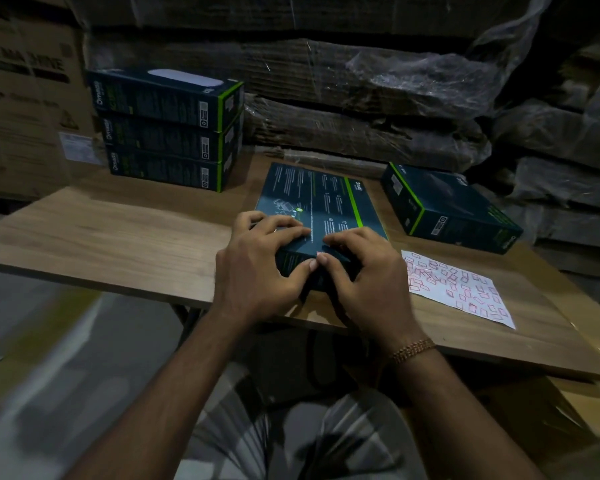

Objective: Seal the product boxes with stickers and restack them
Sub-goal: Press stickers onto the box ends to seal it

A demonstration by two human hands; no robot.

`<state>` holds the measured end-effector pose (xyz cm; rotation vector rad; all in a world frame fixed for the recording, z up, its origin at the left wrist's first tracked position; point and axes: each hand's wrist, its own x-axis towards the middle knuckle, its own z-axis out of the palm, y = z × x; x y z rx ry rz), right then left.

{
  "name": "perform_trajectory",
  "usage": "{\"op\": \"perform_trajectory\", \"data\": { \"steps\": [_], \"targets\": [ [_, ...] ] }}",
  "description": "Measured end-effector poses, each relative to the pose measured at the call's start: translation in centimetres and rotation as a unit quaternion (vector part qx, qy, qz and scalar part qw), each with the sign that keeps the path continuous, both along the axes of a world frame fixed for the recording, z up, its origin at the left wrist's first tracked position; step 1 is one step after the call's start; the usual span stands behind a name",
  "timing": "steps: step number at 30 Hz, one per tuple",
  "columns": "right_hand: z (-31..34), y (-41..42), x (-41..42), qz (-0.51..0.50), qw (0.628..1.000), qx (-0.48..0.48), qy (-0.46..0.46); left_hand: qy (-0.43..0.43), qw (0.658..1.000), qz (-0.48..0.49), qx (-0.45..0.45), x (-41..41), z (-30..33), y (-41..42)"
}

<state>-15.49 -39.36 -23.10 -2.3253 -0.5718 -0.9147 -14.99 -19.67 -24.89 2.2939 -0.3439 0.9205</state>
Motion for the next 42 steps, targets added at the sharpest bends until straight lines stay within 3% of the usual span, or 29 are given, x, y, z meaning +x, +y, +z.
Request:
{"op": "perform_trajectory", "data": {
  "steps": [5, 12, 20, 42],
  "targets": [
    [-0.4, -0.3, -0.4, -0.003, 0.999, -0.037, -0.009, -0.002, 1.0, 0.007, -0.003, -0.2, 0.2, -0.2],
    [-0.1, 0.1, -0.4, 0.008, 0.999, 0.033, 0.01, -0.004, 1.0, 0.015, 0.002, -0.2, 0.1, -0.3],
    [-0.5, 0.8, -0.3, -0.029, 1.0, 0.006, -0.009, -0.002, 1.0, 0.028, -0.001, -0.3, 0.1, -0.6],
    [-0.6, 0.4, -0.3, -0.006, 1.0, 0.025, -0.004, -0.02, 1.0, 0.02, 0.006, -0.1, -0.1, -0.7]
  ]
}}
